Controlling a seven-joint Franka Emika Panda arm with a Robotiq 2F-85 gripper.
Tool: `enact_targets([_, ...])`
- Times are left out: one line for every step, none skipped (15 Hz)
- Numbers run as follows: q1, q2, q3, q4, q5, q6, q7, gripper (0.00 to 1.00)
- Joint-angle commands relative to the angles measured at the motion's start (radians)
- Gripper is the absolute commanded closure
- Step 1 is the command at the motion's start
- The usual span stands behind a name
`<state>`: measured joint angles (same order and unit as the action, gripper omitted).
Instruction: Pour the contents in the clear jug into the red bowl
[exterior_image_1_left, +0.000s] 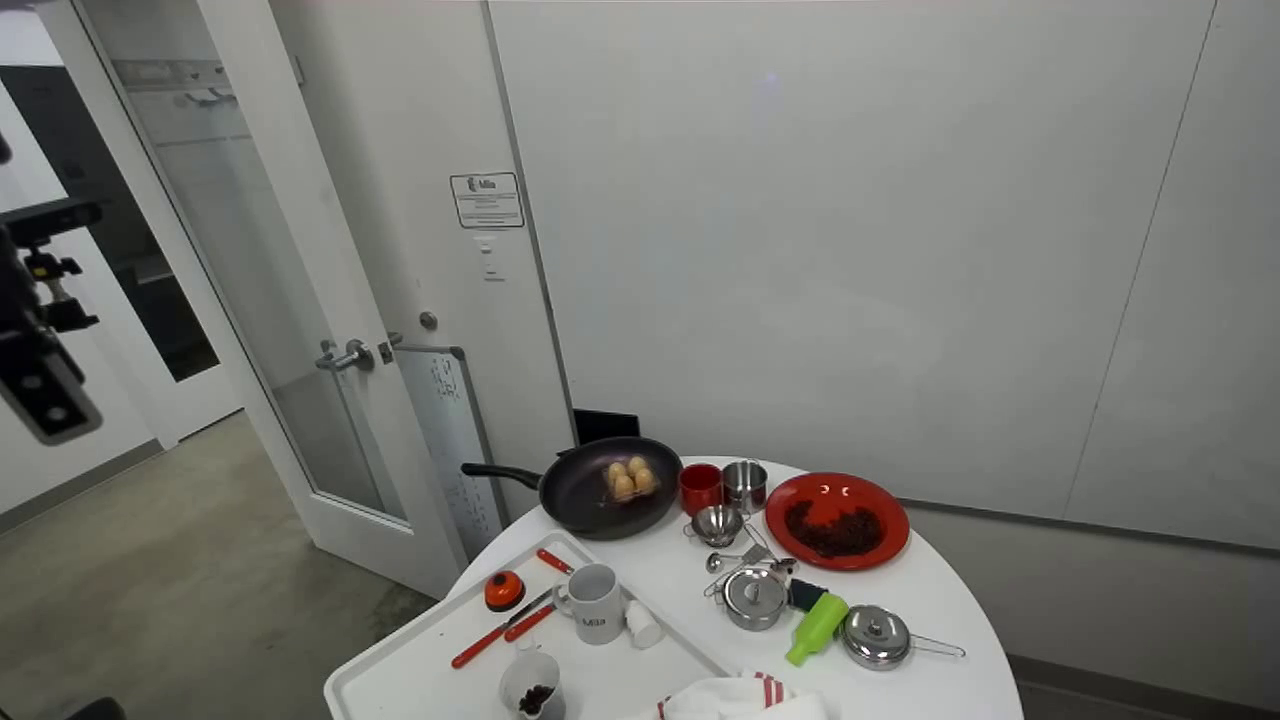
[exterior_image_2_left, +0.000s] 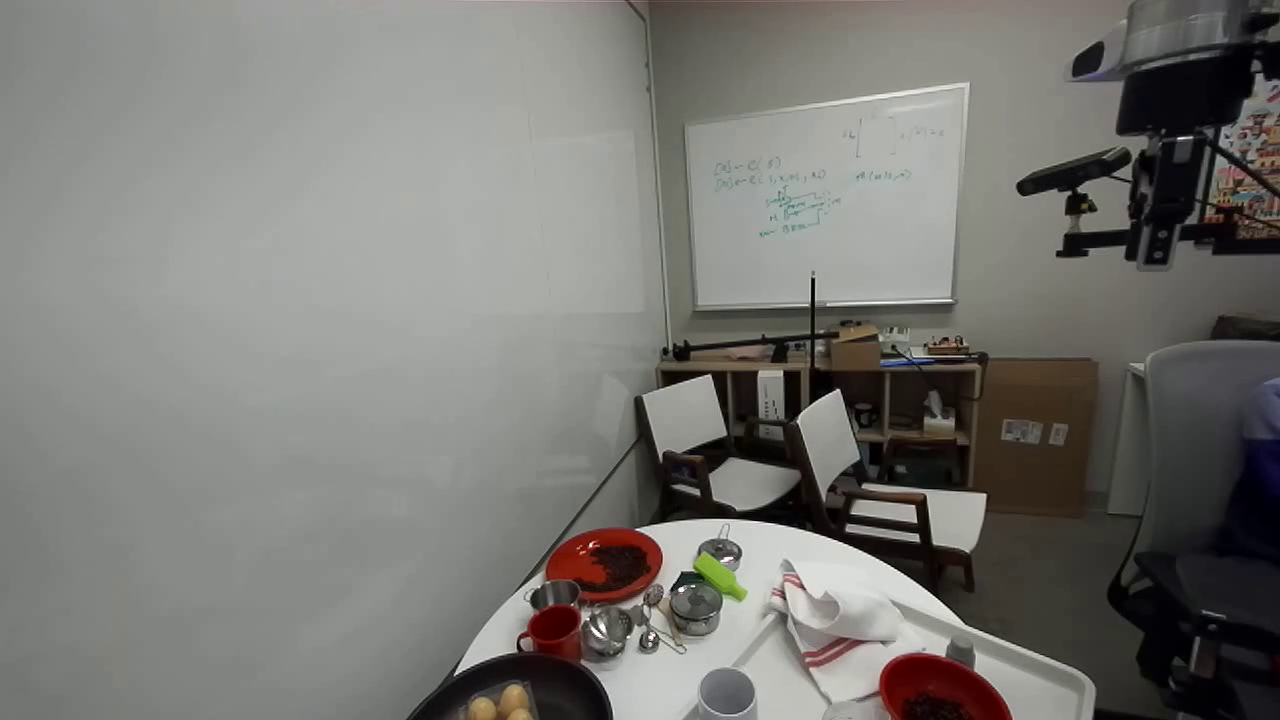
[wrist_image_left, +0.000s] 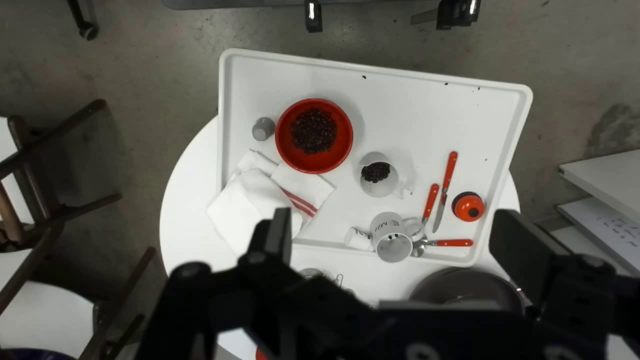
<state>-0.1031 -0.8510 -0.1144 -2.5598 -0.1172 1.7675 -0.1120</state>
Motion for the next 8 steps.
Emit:
enact_targets([0.026,0.005,-0.014,0.002,0.005,0.0,-0.035,0.0])
enact_targets([0.044,0.006,-0.02,0.002,0.009,0.003,-0.068,0.0])
enact_targets([0.059,0.005,-0.024,0.001,0.01,0.005,-0.099,0.0])
enact_targets([0.085,0.004,-0.034,0.001,0.008,0.005,-0.158,0.0])
enact_targets([0.1,0.005,-0.037,0.003,0.003,0.002,-0.196,0.0])
enact_targets([0.117,0.009,-0.045,0.007,0.002,0.0,-0.237,0.0])
enact_targets([0.136,0.013,-0.052,0.009,0.002,-0.003,-0.278,0.0])
enact_targets([0.155,0.027,-0.056,0.014,0.001,-0.004,-0.316,0.0])
